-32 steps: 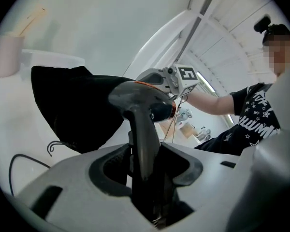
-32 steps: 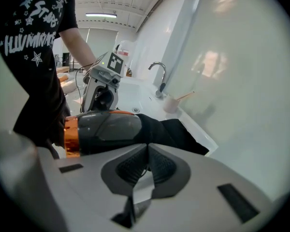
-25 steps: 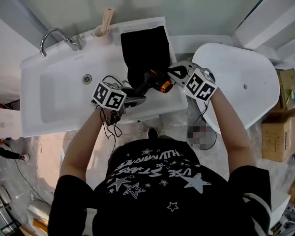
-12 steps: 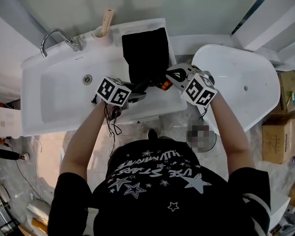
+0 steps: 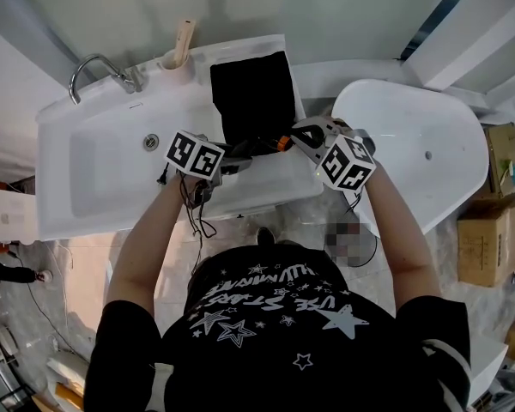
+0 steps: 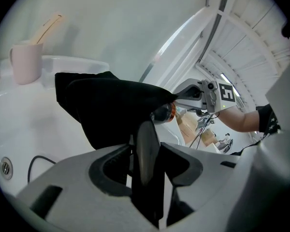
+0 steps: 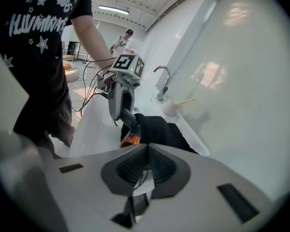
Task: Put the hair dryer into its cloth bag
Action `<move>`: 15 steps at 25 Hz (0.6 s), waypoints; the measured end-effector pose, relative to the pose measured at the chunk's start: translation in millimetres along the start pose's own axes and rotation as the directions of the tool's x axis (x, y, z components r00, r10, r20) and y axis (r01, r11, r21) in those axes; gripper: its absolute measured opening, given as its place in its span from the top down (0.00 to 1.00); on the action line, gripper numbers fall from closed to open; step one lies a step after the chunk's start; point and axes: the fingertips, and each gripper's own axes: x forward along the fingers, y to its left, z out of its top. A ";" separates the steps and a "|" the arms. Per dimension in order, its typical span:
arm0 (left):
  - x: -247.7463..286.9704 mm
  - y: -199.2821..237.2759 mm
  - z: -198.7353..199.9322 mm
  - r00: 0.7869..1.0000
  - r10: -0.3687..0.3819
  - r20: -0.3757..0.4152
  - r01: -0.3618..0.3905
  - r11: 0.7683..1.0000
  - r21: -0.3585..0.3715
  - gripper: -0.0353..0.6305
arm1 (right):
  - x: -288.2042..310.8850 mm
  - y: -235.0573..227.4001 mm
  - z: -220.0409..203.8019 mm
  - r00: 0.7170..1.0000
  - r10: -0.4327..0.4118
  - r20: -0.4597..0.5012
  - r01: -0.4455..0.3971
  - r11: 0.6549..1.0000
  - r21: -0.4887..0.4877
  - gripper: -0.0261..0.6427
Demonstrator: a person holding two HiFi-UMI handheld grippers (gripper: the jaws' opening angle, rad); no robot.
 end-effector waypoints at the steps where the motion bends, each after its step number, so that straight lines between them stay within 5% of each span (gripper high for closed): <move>1: -0.9 0.9 0.6 1.000 -0.002 0.006 0.002 1.000 -0.008 0.65 | -1.1 0.3 -2.6 1.000 -0.001 -0.001 0.001 1.000 0.008 0.94; 15: 9.3 22.9 23.8 0.990 0.118 0.076 -0.107 0.985 -0.135 0.65 | 10.1 28.9 11.5 0.997 0.047 0.063 -0.047 0.999 -0.007 0.94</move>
